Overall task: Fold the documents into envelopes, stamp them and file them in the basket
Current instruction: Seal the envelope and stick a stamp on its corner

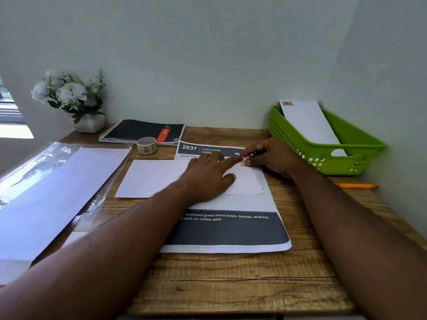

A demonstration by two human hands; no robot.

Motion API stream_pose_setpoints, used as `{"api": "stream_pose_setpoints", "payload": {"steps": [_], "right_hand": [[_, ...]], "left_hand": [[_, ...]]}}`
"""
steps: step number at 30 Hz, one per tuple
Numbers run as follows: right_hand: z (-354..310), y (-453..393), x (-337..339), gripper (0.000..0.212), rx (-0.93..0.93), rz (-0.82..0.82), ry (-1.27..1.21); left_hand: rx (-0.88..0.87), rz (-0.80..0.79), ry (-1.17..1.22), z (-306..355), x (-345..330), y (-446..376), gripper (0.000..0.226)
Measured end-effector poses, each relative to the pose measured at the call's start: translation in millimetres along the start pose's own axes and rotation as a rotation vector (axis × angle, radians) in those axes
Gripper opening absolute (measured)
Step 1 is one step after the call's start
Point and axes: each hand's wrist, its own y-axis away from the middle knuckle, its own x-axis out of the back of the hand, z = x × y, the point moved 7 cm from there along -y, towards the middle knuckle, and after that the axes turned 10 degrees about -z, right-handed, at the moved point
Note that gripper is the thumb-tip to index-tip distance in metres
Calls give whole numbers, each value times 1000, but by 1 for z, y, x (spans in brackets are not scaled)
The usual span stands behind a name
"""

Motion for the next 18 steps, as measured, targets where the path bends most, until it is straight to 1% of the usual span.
{"api": "stream_pose_setpoints", "payload": {"steps": [11,18], "right_hand": [[1,-1,-1,27,31,-11,68],[1,-5,0,24,12,-37,139]], "left_hand": [[18,-57,-35,0,-2,1,46],[11,-77,-34,0,-3,1,49]]}}
